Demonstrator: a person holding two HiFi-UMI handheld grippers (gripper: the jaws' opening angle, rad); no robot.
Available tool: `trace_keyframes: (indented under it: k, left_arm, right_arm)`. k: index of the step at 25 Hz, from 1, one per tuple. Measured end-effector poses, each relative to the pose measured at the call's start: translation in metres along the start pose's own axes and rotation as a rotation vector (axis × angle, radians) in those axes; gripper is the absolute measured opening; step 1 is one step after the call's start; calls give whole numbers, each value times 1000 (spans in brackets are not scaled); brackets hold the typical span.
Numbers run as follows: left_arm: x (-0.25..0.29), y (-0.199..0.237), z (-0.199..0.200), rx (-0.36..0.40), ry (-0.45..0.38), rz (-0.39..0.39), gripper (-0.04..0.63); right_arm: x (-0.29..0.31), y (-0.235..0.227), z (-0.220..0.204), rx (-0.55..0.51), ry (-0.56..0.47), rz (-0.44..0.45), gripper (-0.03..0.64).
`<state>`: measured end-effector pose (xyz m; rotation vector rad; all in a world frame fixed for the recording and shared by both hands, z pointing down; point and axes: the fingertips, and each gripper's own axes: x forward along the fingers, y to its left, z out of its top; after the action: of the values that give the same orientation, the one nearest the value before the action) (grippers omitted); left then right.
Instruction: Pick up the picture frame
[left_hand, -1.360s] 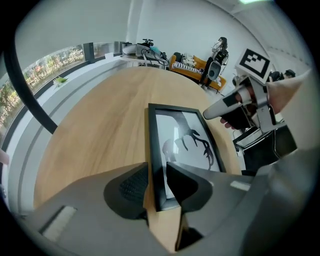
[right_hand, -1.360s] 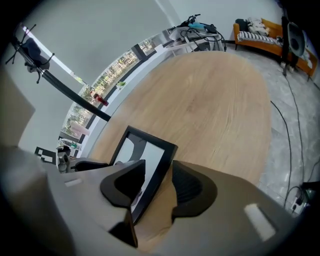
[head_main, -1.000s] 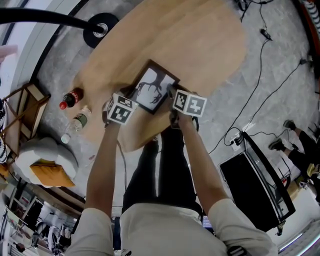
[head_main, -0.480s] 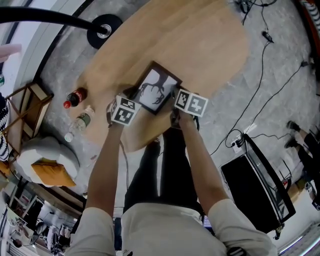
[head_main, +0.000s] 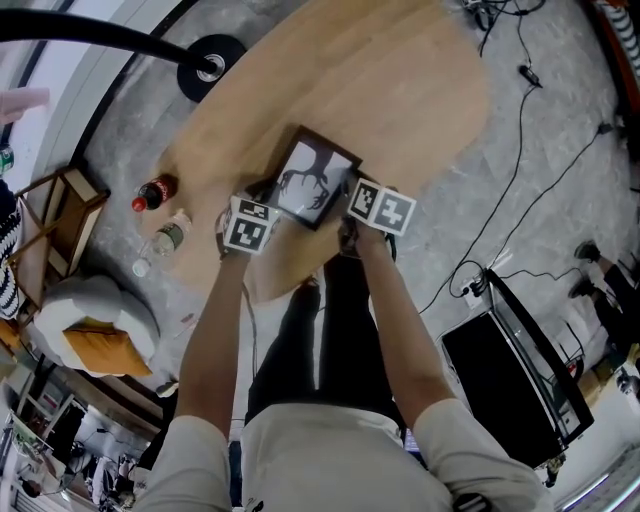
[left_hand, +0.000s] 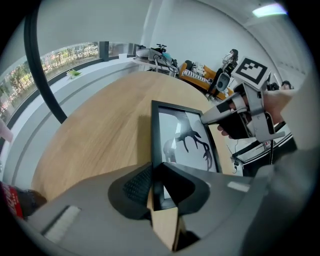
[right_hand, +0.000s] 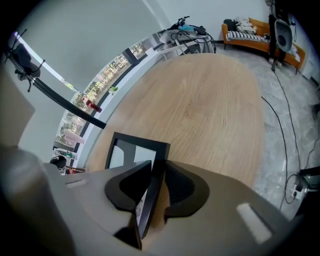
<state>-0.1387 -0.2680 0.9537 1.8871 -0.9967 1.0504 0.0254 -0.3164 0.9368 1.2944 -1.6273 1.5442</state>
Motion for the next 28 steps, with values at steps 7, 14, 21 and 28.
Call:
trace_keyframes:
  k: [7, 14, 21, 28]
  left_arm:
    - [-46, -12, 22, 12, -43, 20, 75]
    - [-98, -34, 37, 30, -115, 49, 75]
    - [-156, -61, 56, 83, -203, 79, 75]
    - [-225, -86, 74, 122, -323, 130, 75]
  right_arm:
    - [-47, 22, 9, -4, -71, 30, 87]
    - [-109, 45, 11, -11, -147, 68, 81]
    - [-178, 64, 12, -35, -240, 85, 81]
    - [-254, 95, 13, -73, -370, 108, 78]
